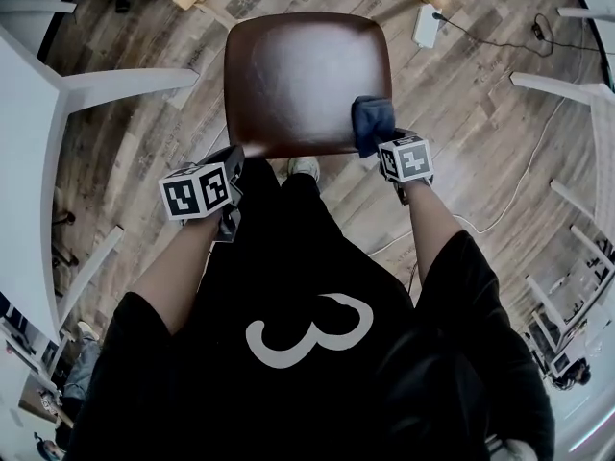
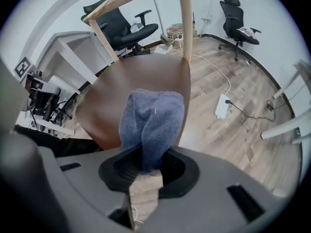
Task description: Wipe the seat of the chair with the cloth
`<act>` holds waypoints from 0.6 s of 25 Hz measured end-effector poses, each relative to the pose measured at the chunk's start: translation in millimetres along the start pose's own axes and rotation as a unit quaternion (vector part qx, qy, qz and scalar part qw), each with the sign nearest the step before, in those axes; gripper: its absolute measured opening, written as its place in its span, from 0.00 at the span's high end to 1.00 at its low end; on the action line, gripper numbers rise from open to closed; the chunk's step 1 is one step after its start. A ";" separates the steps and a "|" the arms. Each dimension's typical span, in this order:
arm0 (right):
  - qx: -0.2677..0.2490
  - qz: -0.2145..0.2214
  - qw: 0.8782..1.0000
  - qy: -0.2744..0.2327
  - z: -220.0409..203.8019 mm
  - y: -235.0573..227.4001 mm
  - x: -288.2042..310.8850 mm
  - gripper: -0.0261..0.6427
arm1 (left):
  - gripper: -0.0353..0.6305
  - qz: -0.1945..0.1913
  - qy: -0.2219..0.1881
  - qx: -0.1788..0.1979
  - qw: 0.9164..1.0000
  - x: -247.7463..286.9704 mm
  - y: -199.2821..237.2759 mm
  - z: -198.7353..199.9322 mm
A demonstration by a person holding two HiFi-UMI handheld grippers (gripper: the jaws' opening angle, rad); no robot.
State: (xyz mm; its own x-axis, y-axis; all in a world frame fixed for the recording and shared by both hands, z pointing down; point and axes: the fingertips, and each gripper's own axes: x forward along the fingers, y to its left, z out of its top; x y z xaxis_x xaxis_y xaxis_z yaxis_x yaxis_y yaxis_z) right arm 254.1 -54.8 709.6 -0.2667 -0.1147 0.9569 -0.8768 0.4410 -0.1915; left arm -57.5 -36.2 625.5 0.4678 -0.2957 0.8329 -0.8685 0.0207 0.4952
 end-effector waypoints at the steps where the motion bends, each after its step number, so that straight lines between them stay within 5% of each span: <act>1: 0.003 -0.005 1.000 0.005 -4.3 -7.4 -1.7 0.83 | 0.93 0.001 0.000 0.001 1.000 0.6 -3.3 0.9; 8: 0.004 -0.011 1.000 0.015 -12.0 -26.2 -16.6 0.83 | 0.93 -0.002 -0.001 0.018 1.000 -2.8 -38.3 7.3; 15: 0.008 0.034 0.998 -0.058 16.8 4.0 -68.5 0.83 | 0.93 -0.031 -0.020 0.017 0.999 -29.7 -78.1 16.2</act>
State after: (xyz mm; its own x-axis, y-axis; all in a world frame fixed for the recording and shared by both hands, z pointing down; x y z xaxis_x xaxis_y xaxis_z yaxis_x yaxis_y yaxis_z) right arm 262.1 -60.2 639.6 -0.3690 -0.1871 0.9104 -0.8612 0.4372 -0.2592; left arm -6.2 -44.5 558.1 0.5140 -0.3335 0.7903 -0.8439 -0.0314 0.5356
